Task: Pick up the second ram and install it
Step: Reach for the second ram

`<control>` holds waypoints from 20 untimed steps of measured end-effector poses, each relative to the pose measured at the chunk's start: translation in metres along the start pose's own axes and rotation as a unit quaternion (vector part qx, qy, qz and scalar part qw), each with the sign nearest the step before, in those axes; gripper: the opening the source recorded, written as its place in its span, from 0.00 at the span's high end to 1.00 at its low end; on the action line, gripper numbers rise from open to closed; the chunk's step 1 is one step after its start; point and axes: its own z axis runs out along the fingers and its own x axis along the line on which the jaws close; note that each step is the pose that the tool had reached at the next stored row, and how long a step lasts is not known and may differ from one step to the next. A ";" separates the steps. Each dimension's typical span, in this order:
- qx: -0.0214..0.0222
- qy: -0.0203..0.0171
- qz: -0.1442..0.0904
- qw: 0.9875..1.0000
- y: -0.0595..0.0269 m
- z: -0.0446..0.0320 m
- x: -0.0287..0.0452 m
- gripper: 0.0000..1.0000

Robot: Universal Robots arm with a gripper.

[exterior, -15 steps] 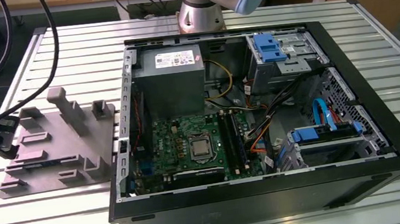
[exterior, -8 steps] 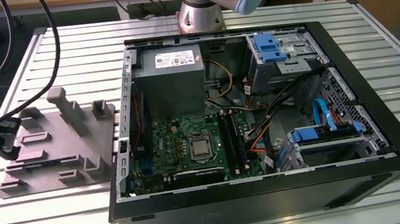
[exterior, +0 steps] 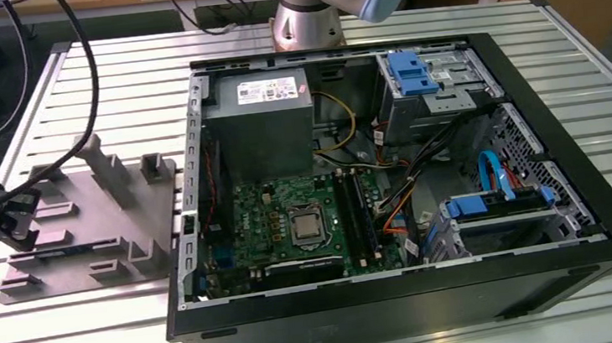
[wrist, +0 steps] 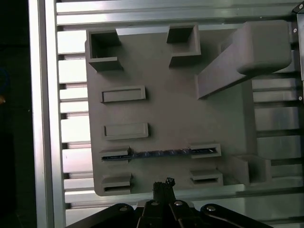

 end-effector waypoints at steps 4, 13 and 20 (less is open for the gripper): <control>0.001 0.000 0.000 1.000 -0.0002 0.0064 0.0000 0.89; 0.005 0.000 0.000 1.000 0.0005 0.0225 -0.0006 0.89; 0.014 -0.001 0.000 1.000 0.0059 0.0345 -0.0025 0.89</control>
